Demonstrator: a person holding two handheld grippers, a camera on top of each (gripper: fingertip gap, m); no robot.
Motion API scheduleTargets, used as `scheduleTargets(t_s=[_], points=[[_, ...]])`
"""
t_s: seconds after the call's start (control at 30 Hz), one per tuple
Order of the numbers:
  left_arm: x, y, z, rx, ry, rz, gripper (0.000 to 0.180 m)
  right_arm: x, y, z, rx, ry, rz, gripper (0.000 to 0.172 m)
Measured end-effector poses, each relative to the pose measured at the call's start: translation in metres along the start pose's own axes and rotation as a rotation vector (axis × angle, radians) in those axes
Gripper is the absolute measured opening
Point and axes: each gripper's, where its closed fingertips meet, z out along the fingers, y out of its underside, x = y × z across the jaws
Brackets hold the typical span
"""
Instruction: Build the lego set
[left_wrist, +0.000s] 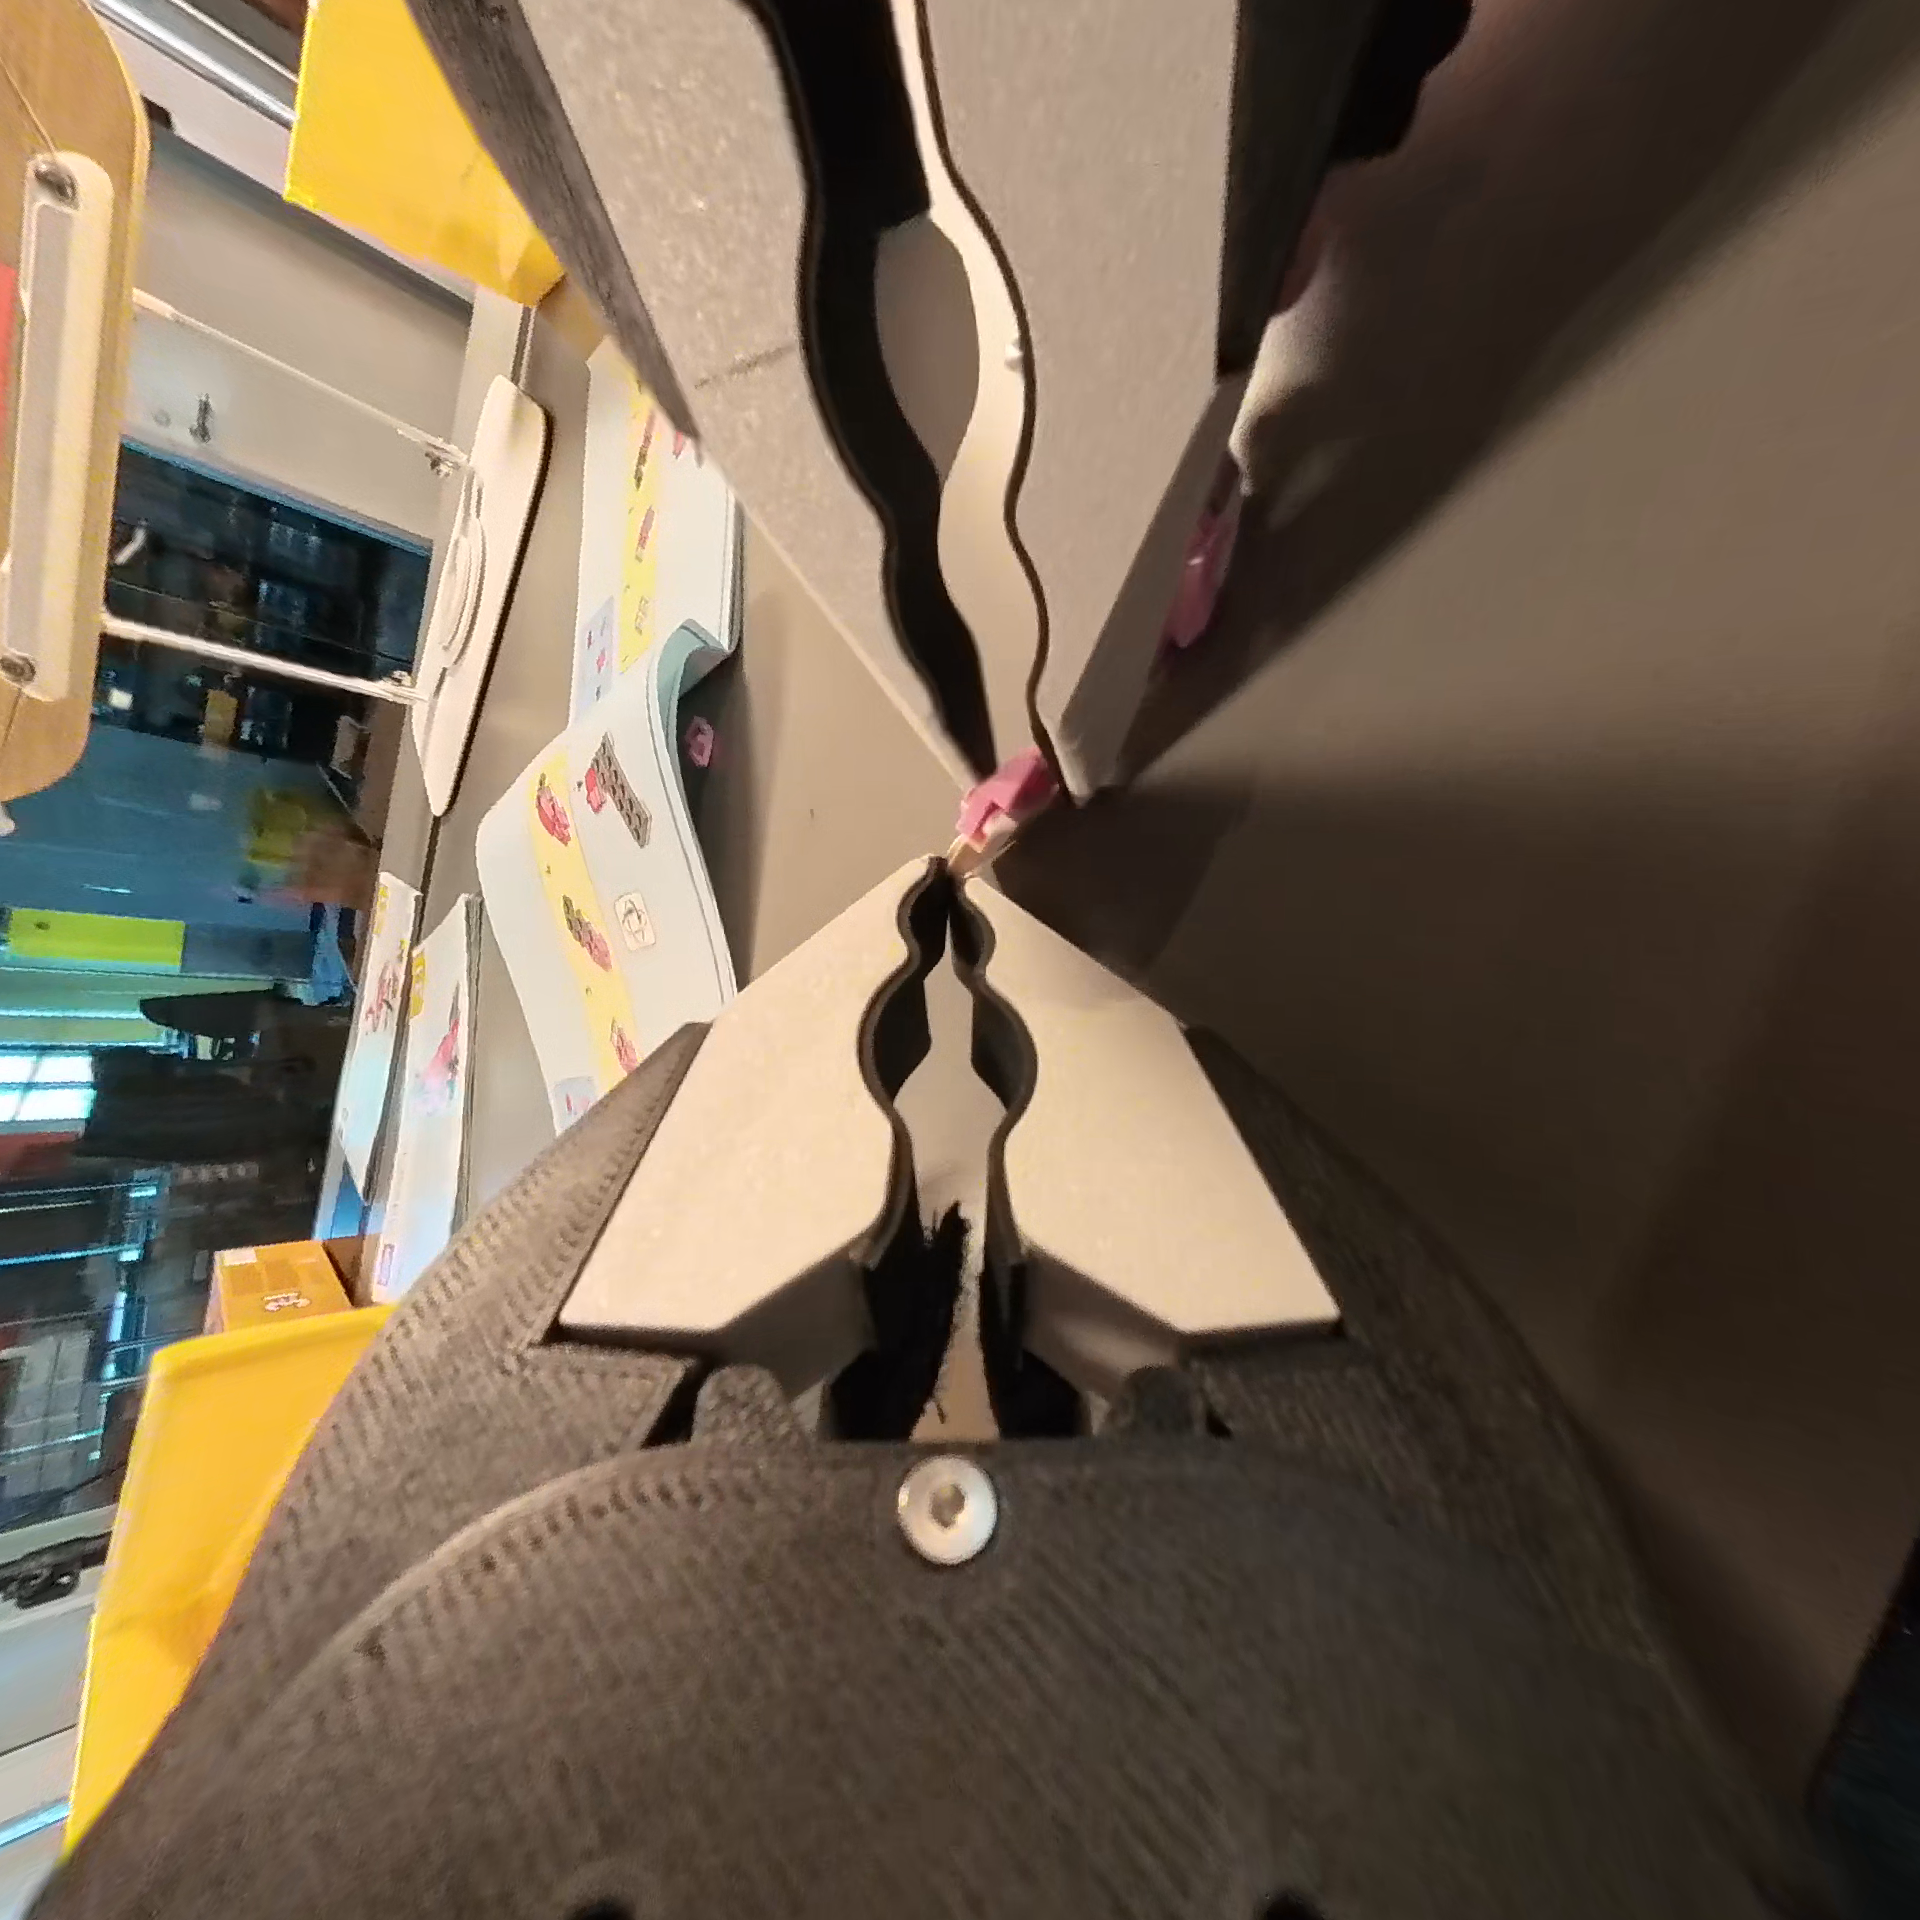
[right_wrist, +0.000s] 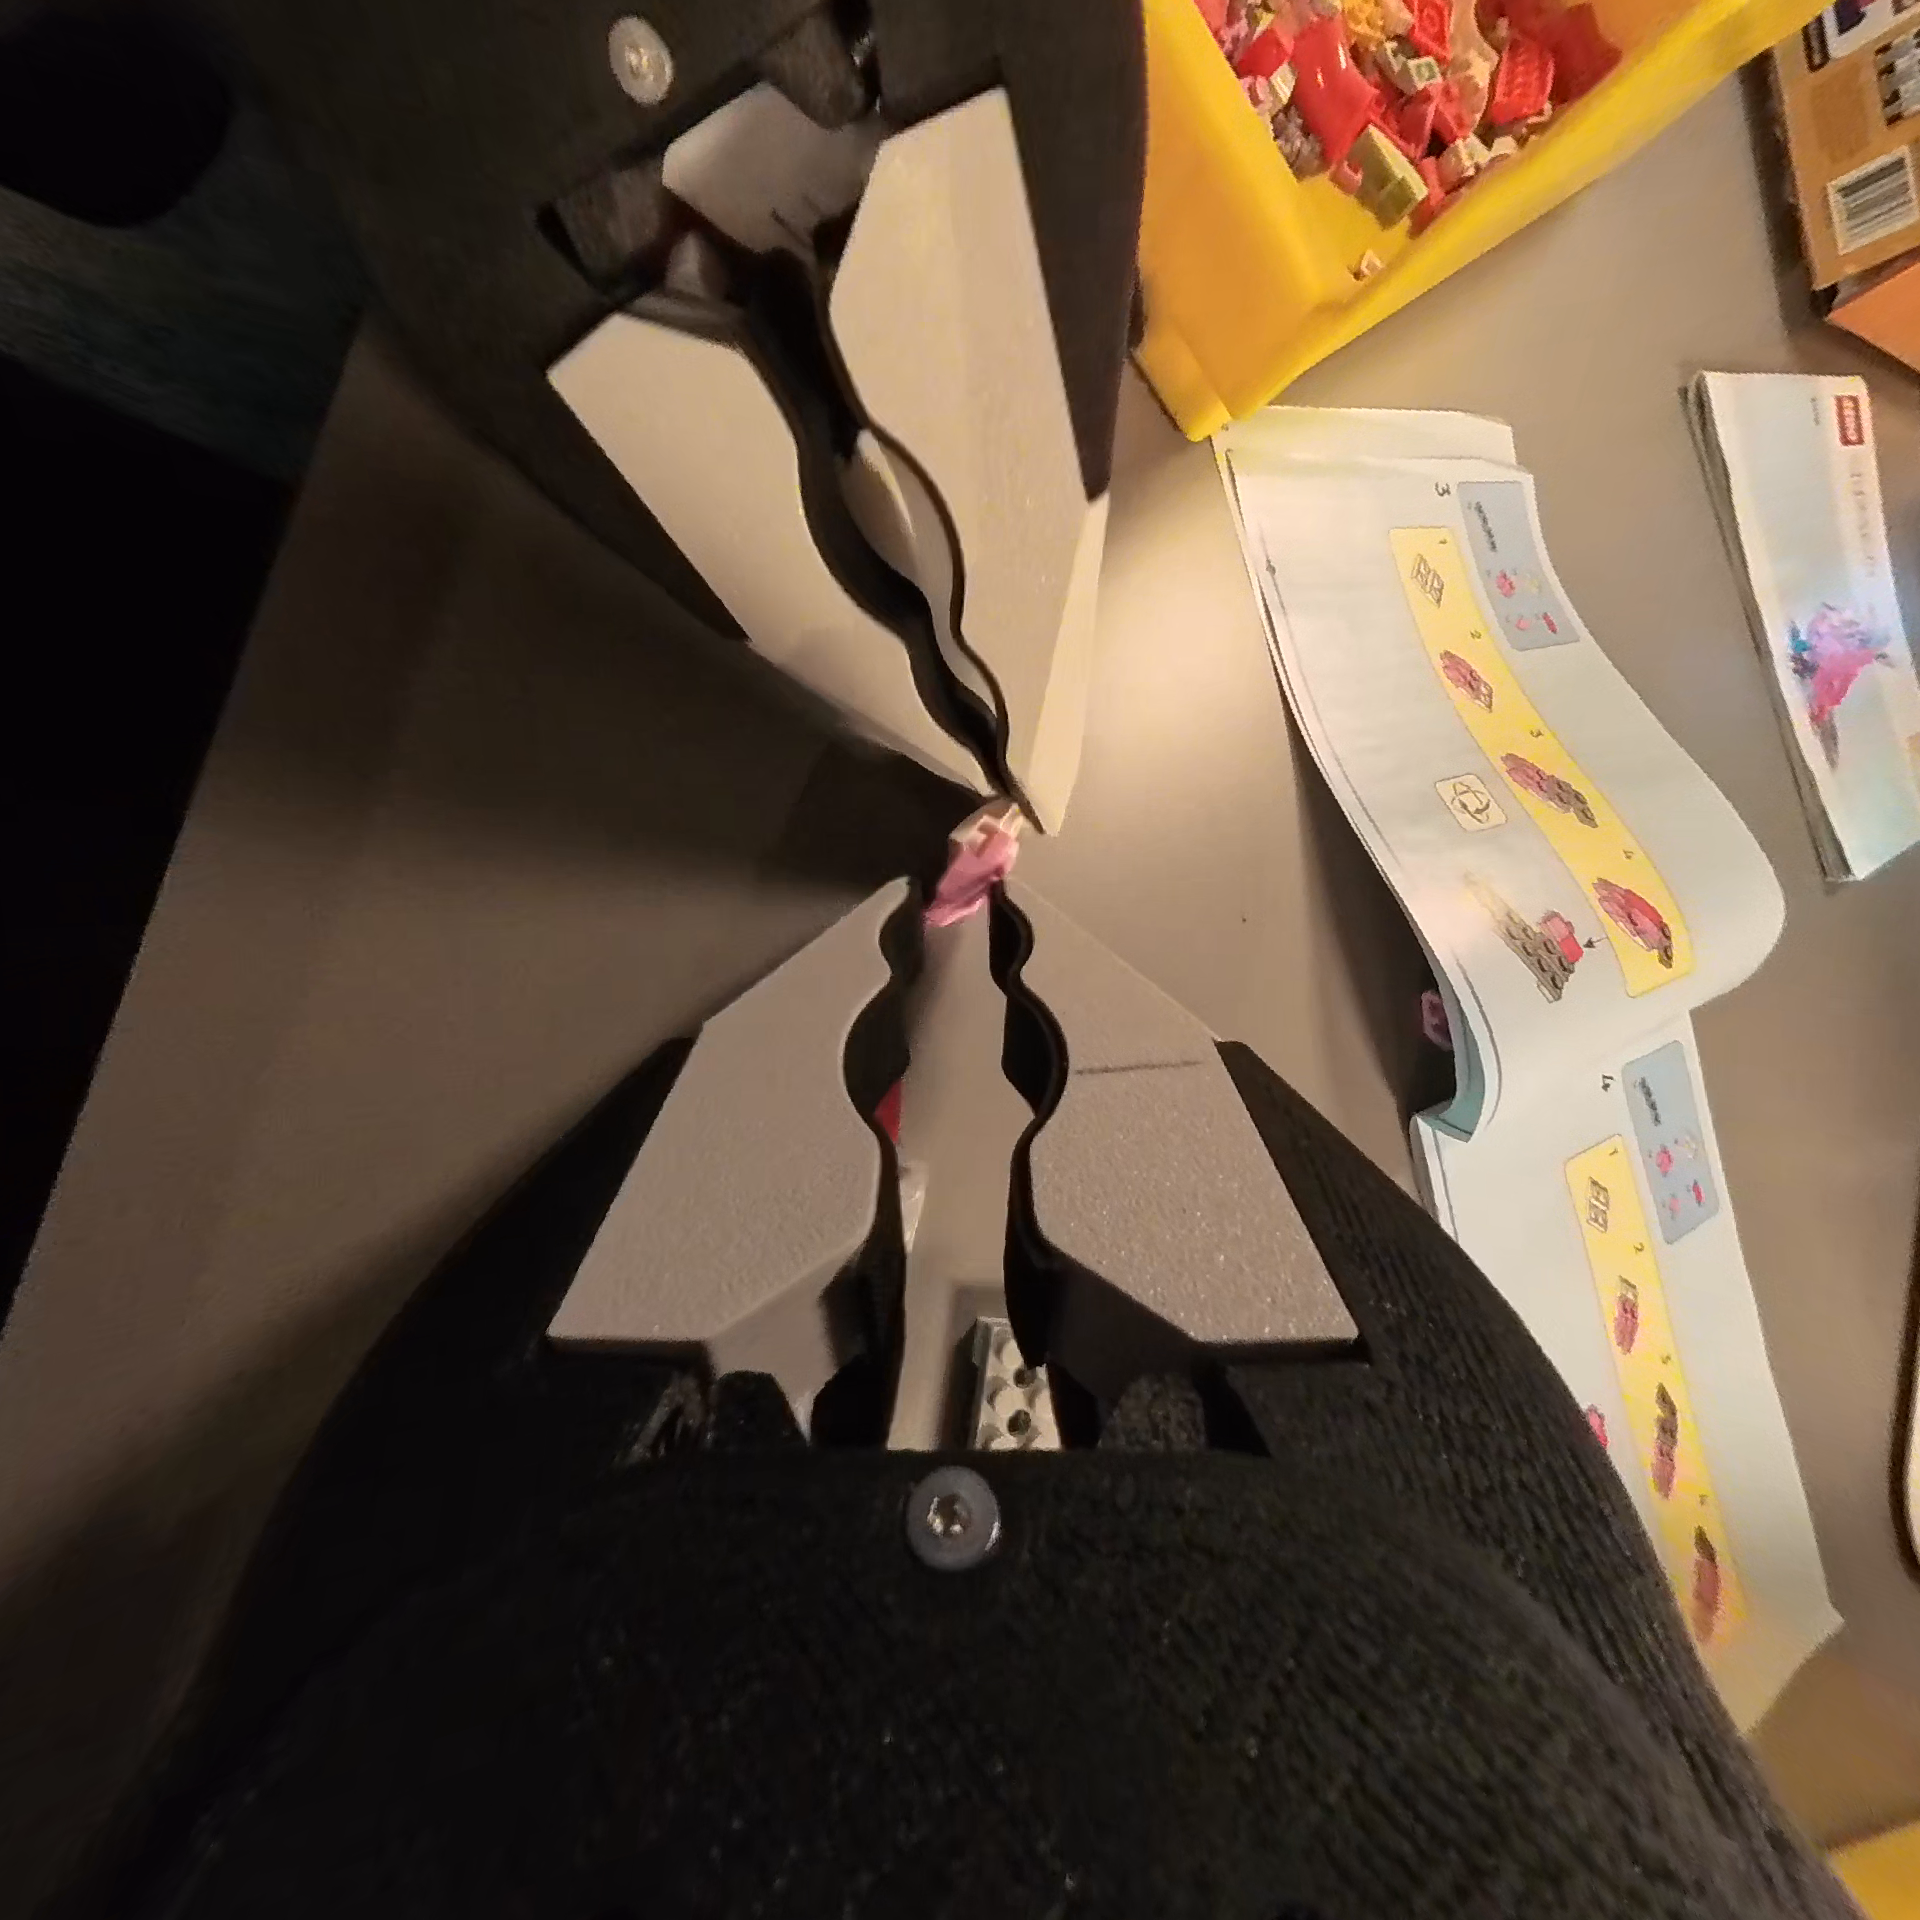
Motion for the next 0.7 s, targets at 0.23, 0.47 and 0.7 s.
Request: scheduleTargets(t_s=[0.23, 0.47, 0.7], points=[[0.006, 0.001, -0.009, 0.046, 0.071, -0.007, 0.0, -0.001, -0.001, 0.001, 0.011, 0.01, -0.054, 0.005], [0.007, 0.0, -0.016, 0.103, 0.092, -0.014, 0.008, -0.002, -0.002, 0.001, 0.02, 0.01, -0.076, 0.004], [0.01, -0.003, -0.019, 0.121, 0.126, -0.029, 0.014, -0.002, -0.003, 0.001, 0.026, 0.006, -0.088, 0.003]])
